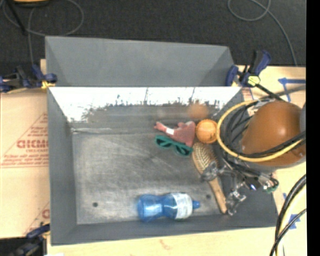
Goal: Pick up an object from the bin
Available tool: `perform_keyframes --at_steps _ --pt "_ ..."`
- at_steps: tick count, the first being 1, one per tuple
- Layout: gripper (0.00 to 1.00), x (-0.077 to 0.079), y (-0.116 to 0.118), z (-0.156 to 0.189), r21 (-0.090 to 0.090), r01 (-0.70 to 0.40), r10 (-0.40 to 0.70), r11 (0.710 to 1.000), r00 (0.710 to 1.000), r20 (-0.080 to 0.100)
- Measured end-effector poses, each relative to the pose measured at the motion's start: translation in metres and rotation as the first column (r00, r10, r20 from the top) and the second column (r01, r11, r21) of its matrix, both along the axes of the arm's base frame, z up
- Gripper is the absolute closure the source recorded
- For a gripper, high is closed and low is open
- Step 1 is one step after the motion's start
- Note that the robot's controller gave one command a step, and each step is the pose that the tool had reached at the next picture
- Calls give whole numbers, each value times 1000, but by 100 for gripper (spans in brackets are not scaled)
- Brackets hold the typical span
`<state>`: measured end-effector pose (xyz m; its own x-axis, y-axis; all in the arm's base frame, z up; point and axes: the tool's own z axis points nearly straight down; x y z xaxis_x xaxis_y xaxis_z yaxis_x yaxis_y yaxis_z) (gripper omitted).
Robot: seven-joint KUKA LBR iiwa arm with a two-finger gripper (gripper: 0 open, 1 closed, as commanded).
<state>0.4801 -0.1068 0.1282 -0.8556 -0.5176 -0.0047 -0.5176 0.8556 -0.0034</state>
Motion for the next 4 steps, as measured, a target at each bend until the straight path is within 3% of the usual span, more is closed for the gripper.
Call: perform_keyframes --at_steps 1,2,3,4 --pt "0 0 1 -38 -2 -310 310 951 951 -2" --pt "0 2 -3 -53 -3 -524 524 852 852 -1" --pt "100 3 -7 -56 -3 -632 632 775 775 0" --pt "0 2 -7 -56 -2 -632 632 775 775 1"
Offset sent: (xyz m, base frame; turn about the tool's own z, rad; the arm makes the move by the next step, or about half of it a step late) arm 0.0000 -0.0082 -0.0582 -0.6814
